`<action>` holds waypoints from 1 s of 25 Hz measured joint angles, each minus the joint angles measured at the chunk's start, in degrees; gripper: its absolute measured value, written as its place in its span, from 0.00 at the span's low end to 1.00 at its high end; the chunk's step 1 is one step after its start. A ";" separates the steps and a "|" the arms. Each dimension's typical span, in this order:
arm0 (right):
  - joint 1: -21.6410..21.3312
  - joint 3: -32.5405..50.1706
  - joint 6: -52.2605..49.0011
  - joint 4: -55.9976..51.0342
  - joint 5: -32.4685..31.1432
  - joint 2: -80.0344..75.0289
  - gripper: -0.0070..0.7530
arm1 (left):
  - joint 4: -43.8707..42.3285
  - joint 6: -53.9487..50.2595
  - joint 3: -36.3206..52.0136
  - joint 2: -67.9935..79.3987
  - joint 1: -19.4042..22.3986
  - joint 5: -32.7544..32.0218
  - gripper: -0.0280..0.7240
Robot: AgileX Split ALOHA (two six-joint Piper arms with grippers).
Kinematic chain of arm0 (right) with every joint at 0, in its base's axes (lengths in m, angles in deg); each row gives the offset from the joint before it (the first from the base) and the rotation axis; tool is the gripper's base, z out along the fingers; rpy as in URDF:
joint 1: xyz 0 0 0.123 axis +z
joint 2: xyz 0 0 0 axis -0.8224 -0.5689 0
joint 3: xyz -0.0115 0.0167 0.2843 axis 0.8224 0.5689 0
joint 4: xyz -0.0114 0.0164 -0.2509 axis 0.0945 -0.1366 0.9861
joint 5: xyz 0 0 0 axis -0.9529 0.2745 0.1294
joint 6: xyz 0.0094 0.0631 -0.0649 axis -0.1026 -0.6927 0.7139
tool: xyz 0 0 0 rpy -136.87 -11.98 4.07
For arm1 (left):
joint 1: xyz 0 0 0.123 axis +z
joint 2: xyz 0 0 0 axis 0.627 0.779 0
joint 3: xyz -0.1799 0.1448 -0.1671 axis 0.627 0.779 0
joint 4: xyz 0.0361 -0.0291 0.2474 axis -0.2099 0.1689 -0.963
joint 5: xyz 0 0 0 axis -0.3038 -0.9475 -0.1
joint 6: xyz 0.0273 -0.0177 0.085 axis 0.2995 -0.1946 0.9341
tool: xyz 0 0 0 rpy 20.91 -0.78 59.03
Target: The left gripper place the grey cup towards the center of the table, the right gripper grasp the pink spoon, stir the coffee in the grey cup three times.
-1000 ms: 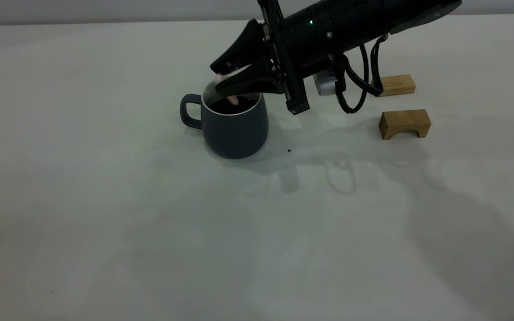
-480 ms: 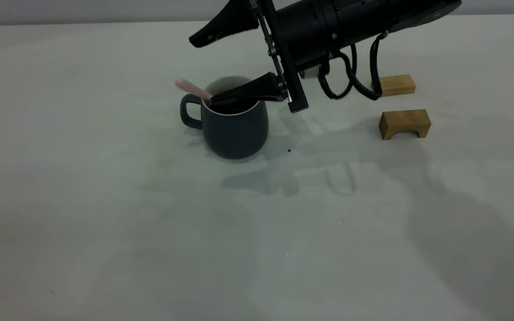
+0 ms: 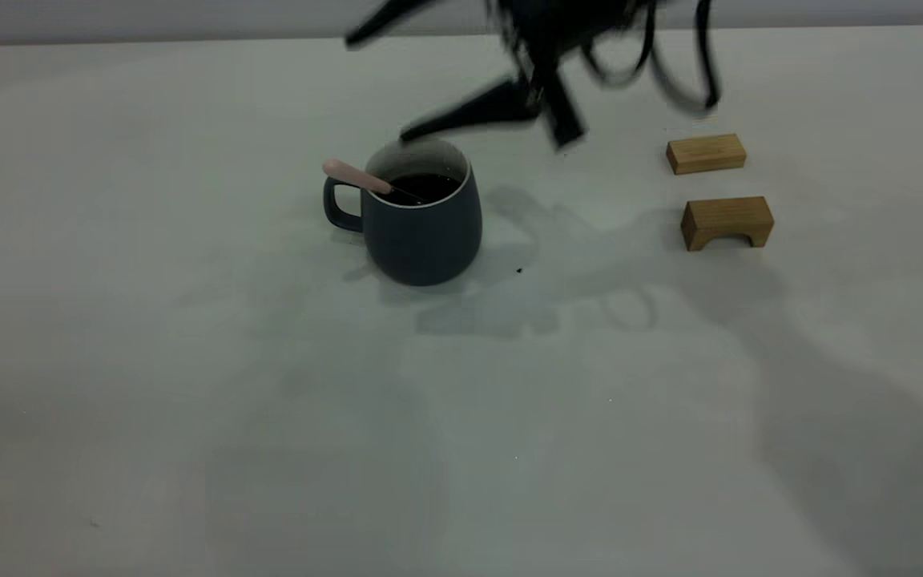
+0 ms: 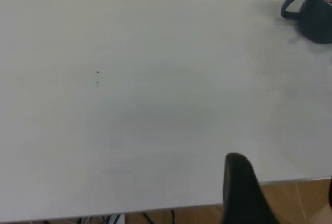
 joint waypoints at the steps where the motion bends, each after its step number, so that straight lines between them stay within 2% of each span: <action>1: 0.00 0.00 -0.69 3.28 -0.14 2.96 0.80 | 0.00 0.00 0.00 0.00 0.00 0.00 0.66; 7: 0.00 0.05 -3.27 24.11 -2.18 20.48 0.78 | 0.00 0.00 0.00 0.00 0.00 0.00 0.66; 10: 0.00 0.05 -3.55 30.87 -3.01 28.45 0.78 | 0.00 0.00 0.00 0.00 0.00 0.00 0.66; 21: 0.00 0.36 -3.06 33.54 -4.73 54.31 0.78 | 0.00 0.00 0.00 0.00 0.00 0.00 0.66; 25: 0.00 5.45 -0.47 36.79 -5.07 64.34 0.78 | 0.00 0.00 0.00 0.00 0.00 0.00 0.66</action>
